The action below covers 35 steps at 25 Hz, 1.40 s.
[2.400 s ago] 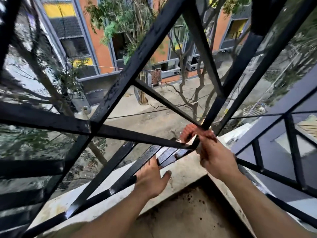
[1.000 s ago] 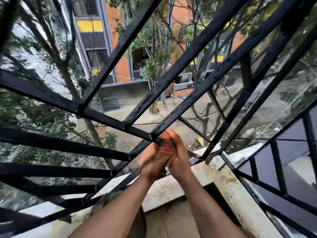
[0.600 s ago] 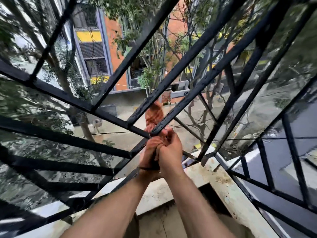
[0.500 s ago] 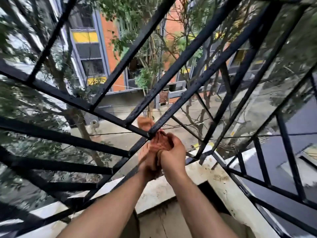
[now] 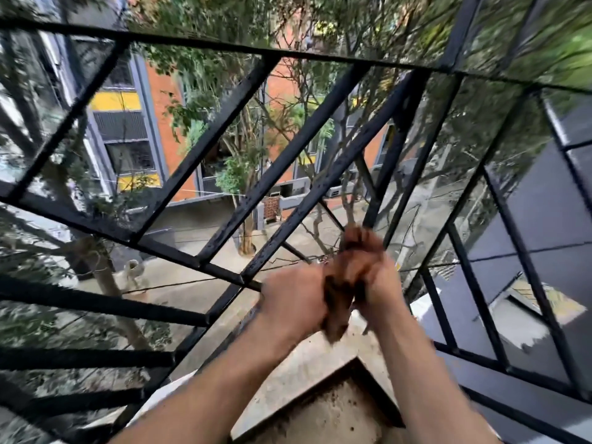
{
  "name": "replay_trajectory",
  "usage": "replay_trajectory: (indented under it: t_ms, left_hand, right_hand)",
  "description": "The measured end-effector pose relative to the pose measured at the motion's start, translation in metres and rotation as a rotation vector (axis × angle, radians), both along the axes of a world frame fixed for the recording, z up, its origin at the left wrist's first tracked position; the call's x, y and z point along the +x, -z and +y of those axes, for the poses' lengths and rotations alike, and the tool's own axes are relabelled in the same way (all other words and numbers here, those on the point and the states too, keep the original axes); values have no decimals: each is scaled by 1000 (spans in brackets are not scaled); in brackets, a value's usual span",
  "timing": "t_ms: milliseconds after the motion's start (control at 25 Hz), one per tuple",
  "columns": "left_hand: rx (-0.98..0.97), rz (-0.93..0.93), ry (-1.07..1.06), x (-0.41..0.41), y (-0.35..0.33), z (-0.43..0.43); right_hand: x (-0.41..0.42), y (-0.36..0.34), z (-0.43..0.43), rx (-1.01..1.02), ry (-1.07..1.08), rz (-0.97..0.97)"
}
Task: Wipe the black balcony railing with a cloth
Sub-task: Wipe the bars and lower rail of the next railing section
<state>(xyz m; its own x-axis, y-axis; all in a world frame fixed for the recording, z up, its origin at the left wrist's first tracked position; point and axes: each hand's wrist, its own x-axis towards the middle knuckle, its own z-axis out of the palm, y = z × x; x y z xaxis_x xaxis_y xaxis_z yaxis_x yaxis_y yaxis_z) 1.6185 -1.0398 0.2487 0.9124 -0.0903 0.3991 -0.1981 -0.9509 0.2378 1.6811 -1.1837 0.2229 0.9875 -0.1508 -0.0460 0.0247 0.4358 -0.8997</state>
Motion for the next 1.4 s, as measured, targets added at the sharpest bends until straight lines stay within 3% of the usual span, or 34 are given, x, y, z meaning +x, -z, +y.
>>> replay_trajectory:
  t_ms: [80, 120, 200, 320, 360, 440, 560, 640, 720, 760, 800, 920, 1040, 1120, 1160, 1280, 1360, 1400]
  left_hand:
    - [-62, -463, 111, 18, -61, -23]
    - [-108, -576, 138, 37, -85, -31]
    - [-130, -450, 95, 76, -126, -38]
    - [-336, -25, 85, 117, -146, -41]
    - [-409, 37, 79, 127, -140, -41]
    - [-390, -51, 53, 136, -124, -39]
    - [-414, -116, 74, 141, -118, -38]
    - [-430, -84, 86, 144, -117, -37]
    - [-450, -78, 109, 146, -114, -33]
    - [-454, -77, 123, 145, -113, -31]
    - [-444, -75, 135, 143, -113, -30]
    - [-382, -149, 119, 136, -109, -32]
    - [-347, -204, 148, 139, -106, -33]
    - [-379, -178, 189, 136, -106, -30]
    - [-391, -162, 209, 132, -104, -27]
    - [-382, -104, 233, 120, -91, -15]
    - [-408, -83, 246, 112, -85, -10]
    - [-440, -73, 256, 111, -85, -8]
  right_hand:
    - [28, -73, -19, -457, 205, -209]
    - [41, -113, -24, -764, 340, -261]
    - [61, -167, -26, -1241, 520, -330]
    - [90, -178, -37, -1430, 567, -416]
    - [94, -172, -42, -1480, 521, -433]
    - [93, -162, -57, -1635, 384, -434]
    - [99, -196, -74, -1983, 466, -357]
    - [103, -202, -63, -1869, 462, -316]
    - [100, -175, -44, -1365, 404, -360]
    - [94, -150, -37, -1215, 375, -407]
    - [84, -125, -33, -1217, 314, -434]
    - [73, -94, -55, -1724, 178, -396]
    - [102, -150, -74, -1954, 499, -514]
    - [109, -145, -76, -2093, 482, -553]
    - [108, -122, -74, -2144, 360, -554]
    - [97, -71, -73, -1997, 146, -437]
    - [105, -87, -74, -2094, 74, -373]
    - [107, -99, -69, -2041, 58, -273]
